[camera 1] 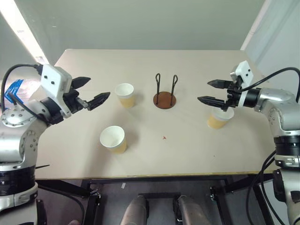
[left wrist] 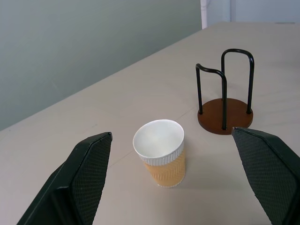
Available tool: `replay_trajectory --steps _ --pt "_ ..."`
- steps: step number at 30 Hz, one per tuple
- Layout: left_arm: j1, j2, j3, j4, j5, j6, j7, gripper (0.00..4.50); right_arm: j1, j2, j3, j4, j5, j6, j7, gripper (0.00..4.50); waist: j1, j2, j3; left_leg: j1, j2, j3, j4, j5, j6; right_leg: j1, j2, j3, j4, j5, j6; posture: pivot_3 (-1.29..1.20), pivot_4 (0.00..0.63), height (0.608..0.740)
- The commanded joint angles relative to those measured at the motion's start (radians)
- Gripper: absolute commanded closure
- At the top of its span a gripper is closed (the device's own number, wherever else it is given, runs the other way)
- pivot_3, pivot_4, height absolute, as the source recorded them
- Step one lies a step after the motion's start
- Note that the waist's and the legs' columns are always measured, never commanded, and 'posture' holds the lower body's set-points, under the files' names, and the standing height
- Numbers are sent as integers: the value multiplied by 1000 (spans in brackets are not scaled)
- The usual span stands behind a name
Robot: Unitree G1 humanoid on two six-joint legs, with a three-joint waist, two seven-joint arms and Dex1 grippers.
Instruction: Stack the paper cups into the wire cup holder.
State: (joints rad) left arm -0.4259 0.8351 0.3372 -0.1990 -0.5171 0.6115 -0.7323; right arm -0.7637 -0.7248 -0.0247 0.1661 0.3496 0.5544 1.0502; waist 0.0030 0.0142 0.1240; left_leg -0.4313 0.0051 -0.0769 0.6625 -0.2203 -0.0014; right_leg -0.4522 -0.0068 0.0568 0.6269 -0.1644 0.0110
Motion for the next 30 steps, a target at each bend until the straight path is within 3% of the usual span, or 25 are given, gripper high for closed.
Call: replay_trajectory --steps 1,11,19,30 --pt "-34 0 -19 -22 -37 16 -29 13 -2 -33 -21 -80 22 39 1 0 1 0 0 0 0 0 0 0 0 0 0 0 0 0 0 0 150 740" --pt "-274 4 -253 183 79 -3 -105 13 86 -61 -86 -294 141 234 -48 0 5 0 0 0 0 1 1 0 0 0 0 1 0 0 1 0 150 740" --pt "-481 -129 -409 427 204 -122 -178 13 94 -86 -121 -427 230 326 -86 0 6 -1 0 -3 -1 1 2 0 1 0 0 1 -2 0 3 0 150 740" --pt "-661 -302 -487 787 340 -245 -214 13 94 -101 -135 -488 283 358 -142 0 10 -1 1 -4 -2 0 3 0 4 0 -1 2 -3 5 18 0 150 740"
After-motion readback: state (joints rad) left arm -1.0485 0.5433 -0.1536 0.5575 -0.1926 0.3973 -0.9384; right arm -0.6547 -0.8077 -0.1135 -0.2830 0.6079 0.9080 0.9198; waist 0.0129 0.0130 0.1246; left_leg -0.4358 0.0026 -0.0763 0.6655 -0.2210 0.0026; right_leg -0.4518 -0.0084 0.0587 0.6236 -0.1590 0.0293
